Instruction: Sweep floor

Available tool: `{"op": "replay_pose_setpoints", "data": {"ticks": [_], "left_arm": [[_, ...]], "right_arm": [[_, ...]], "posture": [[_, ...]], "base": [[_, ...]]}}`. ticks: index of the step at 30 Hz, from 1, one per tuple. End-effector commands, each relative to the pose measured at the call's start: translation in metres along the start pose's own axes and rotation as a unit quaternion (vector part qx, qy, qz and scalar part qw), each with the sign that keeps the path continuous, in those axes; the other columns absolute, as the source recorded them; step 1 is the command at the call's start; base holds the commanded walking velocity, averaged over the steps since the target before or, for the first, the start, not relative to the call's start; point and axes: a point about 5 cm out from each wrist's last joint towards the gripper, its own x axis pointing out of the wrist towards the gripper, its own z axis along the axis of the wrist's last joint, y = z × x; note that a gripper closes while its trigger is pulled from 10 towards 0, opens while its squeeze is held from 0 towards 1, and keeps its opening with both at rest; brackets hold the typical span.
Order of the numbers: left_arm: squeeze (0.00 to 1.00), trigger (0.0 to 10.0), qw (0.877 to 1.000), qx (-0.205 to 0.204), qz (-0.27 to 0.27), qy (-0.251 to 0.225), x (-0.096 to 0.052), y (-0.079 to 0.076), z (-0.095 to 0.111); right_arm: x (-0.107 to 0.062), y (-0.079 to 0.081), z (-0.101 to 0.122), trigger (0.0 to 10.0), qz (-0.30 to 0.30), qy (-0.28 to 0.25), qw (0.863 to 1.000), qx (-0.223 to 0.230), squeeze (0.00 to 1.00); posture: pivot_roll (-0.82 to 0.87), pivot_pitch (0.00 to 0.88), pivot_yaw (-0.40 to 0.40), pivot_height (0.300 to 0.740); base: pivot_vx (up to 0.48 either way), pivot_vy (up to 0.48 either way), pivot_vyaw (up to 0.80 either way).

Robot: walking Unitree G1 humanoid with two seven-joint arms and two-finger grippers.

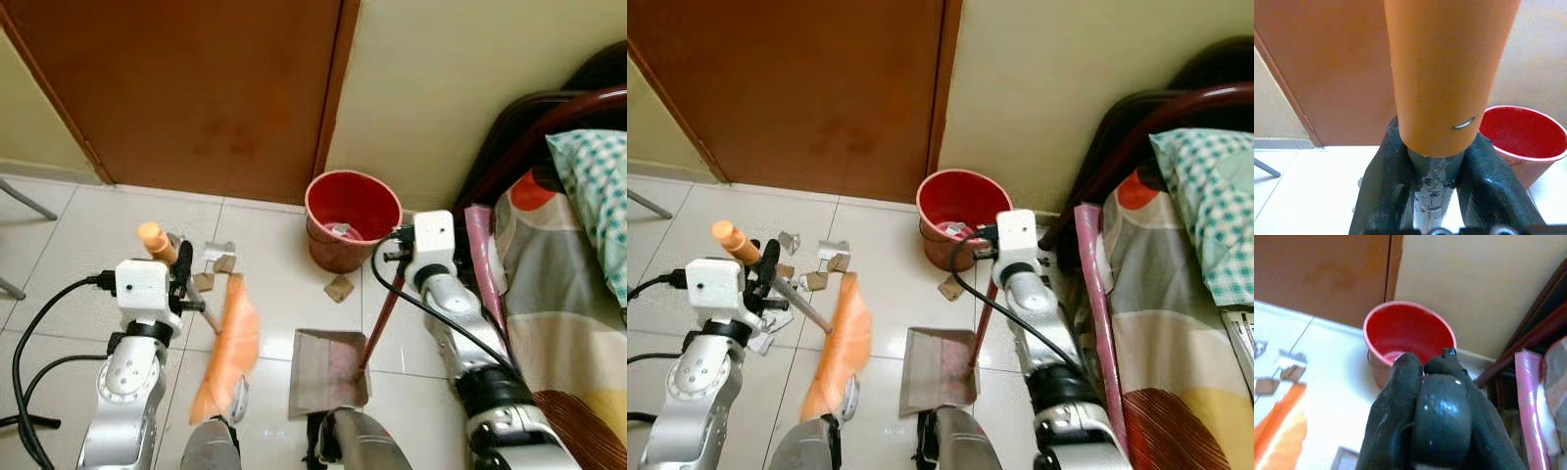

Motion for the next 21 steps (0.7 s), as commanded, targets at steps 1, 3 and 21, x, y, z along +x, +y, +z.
{"op": "replay_pose_setpoints", "data": {"ticks": [1, 3, 21], "left_arm": [[0.00, 10.0, 0.998, 0.003, -0.003, 0.060, -0.007, -0.003, -0.023], [0.00, 10.0, 0.998, 0.002, -0.004, 0.060, -0.007, -0.004, -0.024], [0.00, 10.0, 0.998, -0.001, -0.013, 0.056, 0.006, -0.006, -0.024]], "right_arm": [[-0.015, -0.005, -0.031, 10.0, 0.011, 0.096, 0.995, -0.021, 0.00], [-0.019, -0.007, -0.032, 10.0, 0.014, 0.100, 0.995, -0.022, 0.00], [-0.063, -0.043, -0.022, 0.0, 0.003, 0.138, 0.990, -0.022, 0.00]], "posture": [[0.07, 0.216, -0.106, 0.740], [0.07, 0.215, -0.110, 0.740], [0.02, 0.197, -0.093, 0.740]], "base": [[0.000, 0.000, 0.00], [0.000, 0.000, 0.00], [0.000, 0.000, 0.00]]}}
